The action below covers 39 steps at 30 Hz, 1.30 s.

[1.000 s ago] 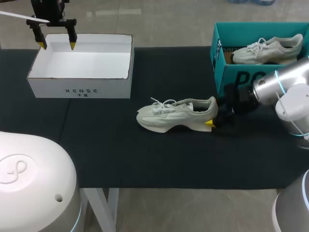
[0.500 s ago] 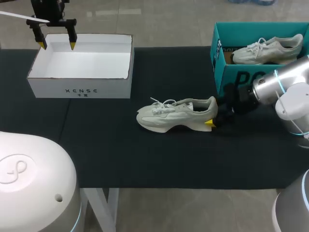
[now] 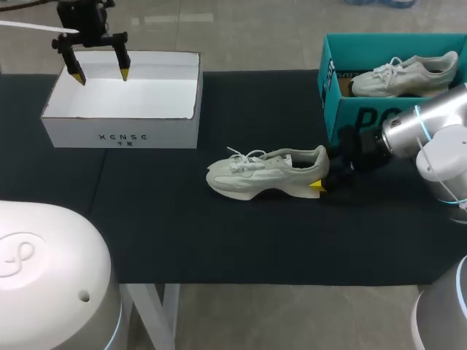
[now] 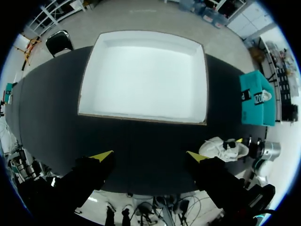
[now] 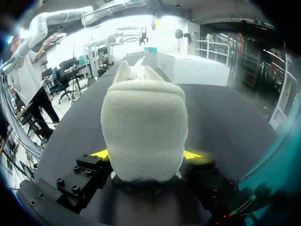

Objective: Take the shoe out of the shoebox, open the shoe tongue, remove and reinsert the insole, then place the shoe into the shoebox

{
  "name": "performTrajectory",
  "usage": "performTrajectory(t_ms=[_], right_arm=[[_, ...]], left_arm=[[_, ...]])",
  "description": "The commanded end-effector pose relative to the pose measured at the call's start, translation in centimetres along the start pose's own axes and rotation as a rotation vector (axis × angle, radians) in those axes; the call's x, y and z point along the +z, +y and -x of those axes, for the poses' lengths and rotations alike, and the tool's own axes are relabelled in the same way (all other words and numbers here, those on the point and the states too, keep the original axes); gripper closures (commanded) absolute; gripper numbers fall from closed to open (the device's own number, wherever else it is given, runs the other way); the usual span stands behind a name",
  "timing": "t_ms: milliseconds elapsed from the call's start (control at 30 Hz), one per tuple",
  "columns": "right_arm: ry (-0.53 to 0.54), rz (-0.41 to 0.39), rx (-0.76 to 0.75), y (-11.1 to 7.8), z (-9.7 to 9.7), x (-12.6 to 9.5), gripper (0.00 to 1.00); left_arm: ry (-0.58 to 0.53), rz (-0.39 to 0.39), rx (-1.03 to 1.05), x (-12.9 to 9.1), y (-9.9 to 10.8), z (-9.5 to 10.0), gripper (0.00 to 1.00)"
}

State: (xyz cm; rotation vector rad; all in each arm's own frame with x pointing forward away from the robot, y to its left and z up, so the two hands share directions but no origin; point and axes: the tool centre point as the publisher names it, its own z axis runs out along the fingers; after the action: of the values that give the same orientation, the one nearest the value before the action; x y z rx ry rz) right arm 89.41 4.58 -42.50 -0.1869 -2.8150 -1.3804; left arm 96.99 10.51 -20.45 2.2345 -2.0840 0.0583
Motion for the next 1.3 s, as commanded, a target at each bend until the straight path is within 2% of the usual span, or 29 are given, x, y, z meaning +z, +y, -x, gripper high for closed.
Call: performTrajectory(t_ms=[33, 200, 600, 900, 1133, 1300], right_arm=[[0.001, -0.001, 0.0, -0.2, 0.2, 0.6, 1.0], [0.001, -0.001, 0.0, -0.2, 0.2, 0.6, 1.0], [0.001, -0.001, 0.0, -0.2, 0.2, 0.6, 1.0], [0.001, -0.001, 0.0, -0.2, 0.2, 0.6, 1.0], [0.001, -0.001, 0.0, -0.2, 0.2, 0.6, 1.0], [0.001, -0.001, 0.0, -0.2, 0.2, 0.6, 1.0]], left_arm=[[-0.025, -0.075, -0.001, 1.1, 3.8, -2.5, 0.0], [-0.051, -0.105, -0.012, 2.2, 5.7, -5.8, 0.0], [-0.066, -0.027, 0.078, 6.7, 8.3, -14.6, 0.0], [-0.106, 0.029, 0.184, 8.6, 10.1, -20.6, 0.0], [-0.12, 0.051, 0.226, 10.6, 12.2, -23.5, 0.0], [-0.096, 0.037, 0.24, 10.7, 13.3, -25.7, 0.0]])
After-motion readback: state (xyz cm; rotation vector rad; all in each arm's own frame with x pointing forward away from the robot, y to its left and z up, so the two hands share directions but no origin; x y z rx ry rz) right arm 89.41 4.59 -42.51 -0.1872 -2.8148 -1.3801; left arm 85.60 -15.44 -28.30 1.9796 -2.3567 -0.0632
